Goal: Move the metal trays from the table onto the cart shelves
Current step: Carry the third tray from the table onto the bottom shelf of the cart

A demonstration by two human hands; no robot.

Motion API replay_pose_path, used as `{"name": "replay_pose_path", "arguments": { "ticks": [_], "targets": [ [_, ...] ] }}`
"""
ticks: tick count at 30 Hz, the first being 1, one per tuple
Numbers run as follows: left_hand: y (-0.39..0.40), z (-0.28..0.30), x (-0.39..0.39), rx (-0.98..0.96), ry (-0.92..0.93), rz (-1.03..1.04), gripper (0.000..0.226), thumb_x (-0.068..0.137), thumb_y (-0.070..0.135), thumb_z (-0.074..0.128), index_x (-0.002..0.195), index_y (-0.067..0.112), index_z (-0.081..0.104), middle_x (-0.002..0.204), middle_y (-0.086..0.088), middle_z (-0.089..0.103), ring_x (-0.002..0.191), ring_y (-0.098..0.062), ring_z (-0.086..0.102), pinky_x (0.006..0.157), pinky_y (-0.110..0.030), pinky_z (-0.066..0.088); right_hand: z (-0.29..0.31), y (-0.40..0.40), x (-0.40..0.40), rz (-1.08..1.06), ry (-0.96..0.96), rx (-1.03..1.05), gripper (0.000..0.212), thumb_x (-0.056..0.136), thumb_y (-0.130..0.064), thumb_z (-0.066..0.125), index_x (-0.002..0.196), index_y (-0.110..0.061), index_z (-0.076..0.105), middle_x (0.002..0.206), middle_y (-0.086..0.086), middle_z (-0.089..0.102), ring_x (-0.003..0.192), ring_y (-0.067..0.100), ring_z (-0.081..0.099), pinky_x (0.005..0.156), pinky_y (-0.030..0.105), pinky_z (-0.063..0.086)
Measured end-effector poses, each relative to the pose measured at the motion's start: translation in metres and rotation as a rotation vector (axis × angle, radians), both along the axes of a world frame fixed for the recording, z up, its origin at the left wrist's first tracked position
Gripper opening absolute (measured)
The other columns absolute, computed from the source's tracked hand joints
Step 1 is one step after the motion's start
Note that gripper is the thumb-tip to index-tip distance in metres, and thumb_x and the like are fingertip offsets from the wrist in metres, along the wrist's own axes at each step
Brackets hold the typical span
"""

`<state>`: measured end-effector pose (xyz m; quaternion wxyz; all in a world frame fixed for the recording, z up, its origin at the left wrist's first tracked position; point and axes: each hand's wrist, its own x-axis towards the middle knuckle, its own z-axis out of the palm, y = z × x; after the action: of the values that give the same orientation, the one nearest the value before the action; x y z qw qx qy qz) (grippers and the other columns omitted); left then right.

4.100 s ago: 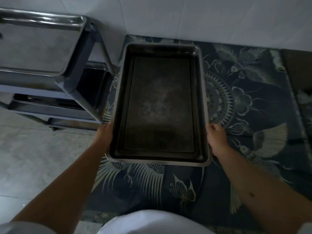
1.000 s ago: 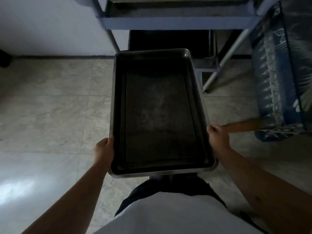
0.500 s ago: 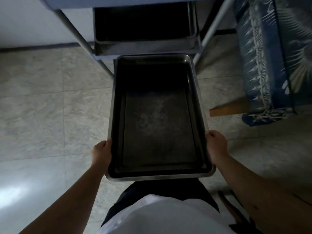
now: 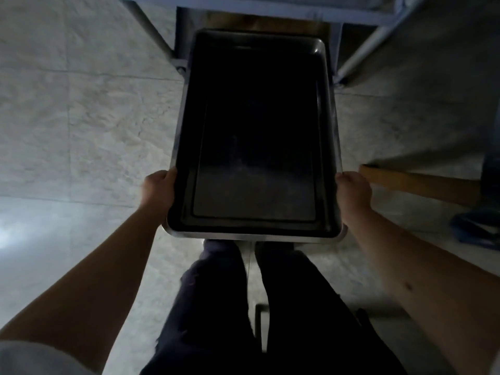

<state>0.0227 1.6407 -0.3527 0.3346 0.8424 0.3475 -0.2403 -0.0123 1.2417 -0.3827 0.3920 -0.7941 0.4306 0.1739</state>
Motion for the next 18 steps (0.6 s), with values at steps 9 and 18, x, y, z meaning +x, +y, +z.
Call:
{"name": "replay_pose_path", "arguments": {
  "ticks": [9,18],
  "targets": [
    [-0.019,-0.136,0.087,-0.034,-0.108,0.027,0.050,0.096,0.038,0.053,0.055,0.011,0.042,0.053,-0.002,0.039,0.052,-0.019,0.036,0.050,-0.036,0.028,-0.119,-0.020,0.100,0.018,-0.103,-0.061,0.024,0.094,-0.022,0.055,0.085,-0.003,0.066,0.080,0.014,0.062,0.077,0.028,0.056,0.072,0.037,0.045],
    [-0.015,-0.281,0.189,-0.124,-0.310,0.074,0.053,0.098,0.041,0.053,0.071,-0.004,0.051,0.064,-0.013,0.045,0.060,-0.020,0.042,0.056,-0.035,0.032,-0.266,-0.016,0.217,-0.066,-0.340,0.018,0.028,0.092,-0.020,0.059,0.064,-0.015,0.055,0.065,0.001,0.052,0.067,0.016,0.048,0.064,0.030,0.036]
  ]
}}
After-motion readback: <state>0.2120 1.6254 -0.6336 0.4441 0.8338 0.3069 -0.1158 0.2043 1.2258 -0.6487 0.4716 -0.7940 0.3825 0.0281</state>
